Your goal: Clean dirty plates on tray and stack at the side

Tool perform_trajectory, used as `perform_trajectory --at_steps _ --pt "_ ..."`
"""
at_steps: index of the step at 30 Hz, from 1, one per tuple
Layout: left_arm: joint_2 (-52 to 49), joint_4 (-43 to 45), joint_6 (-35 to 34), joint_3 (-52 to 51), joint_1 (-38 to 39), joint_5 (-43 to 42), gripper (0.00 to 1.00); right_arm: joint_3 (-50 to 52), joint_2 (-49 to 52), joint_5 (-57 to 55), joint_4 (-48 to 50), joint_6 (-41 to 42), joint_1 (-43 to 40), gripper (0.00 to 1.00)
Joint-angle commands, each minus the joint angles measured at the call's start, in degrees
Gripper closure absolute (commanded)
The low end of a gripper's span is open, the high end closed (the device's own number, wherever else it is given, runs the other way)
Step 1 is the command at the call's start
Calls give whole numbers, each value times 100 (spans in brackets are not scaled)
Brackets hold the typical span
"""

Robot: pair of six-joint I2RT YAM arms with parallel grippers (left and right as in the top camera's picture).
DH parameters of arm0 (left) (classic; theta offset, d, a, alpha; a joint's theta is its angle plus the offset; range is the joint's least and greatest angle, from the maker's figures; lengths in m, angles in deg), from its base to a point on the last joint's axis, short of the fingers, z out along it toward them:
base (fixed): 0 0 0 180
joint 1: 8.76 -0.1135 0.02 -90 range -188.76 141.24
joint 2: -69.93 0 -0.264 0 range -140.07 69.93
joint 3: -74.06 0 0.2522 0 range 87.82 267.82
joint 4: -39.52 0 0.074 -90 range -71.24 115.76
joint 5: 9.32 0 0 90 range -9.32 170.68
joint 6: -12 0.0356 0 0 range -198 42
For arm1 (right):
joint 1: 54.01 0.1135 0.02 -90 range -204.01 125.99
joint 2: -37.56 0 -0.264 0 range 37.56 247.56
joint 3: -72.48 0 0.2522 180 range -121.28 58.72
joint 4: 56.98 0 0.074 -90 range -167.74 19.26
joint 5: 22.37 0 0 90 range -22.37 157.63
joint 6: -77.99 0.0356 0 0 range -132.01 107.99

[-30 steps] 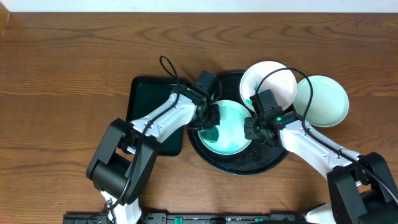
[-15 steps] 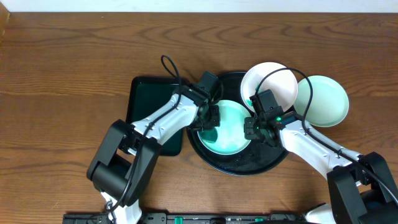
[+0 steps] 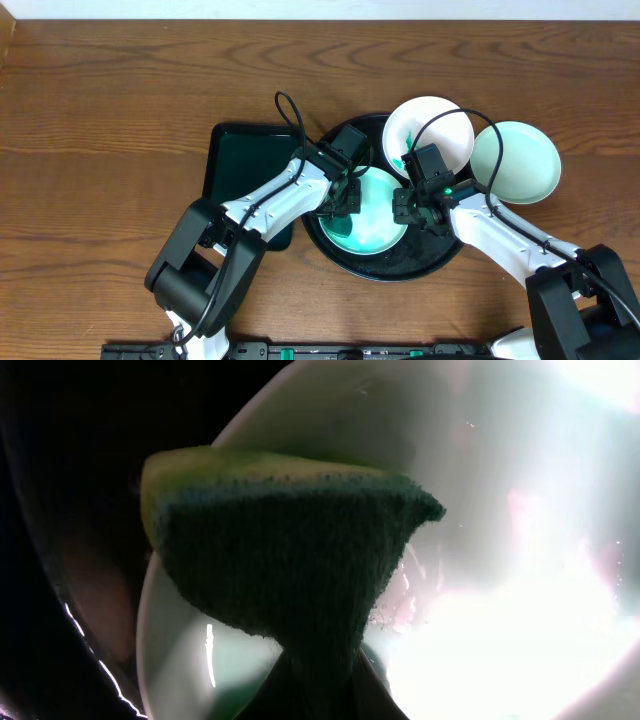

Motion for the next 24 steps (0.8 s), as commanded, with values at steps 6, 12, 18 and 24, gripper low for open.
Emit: perform_trajectory --at_steps 6,12,18,24 --pt "-24 -164 92 -61 -96 481 92 37 26 22 7 -63 76 92" --pt "-24 -299 -59 -61 -527 452 92 37 26 22 22 -63 76 92" --pt "-24 -382 -57 -61 -645 264 92 37 26 22 22 -63 76 92" --pt "-24 -442 -57 -63 -391 262 92 37 26 22 22 -63 76 92"
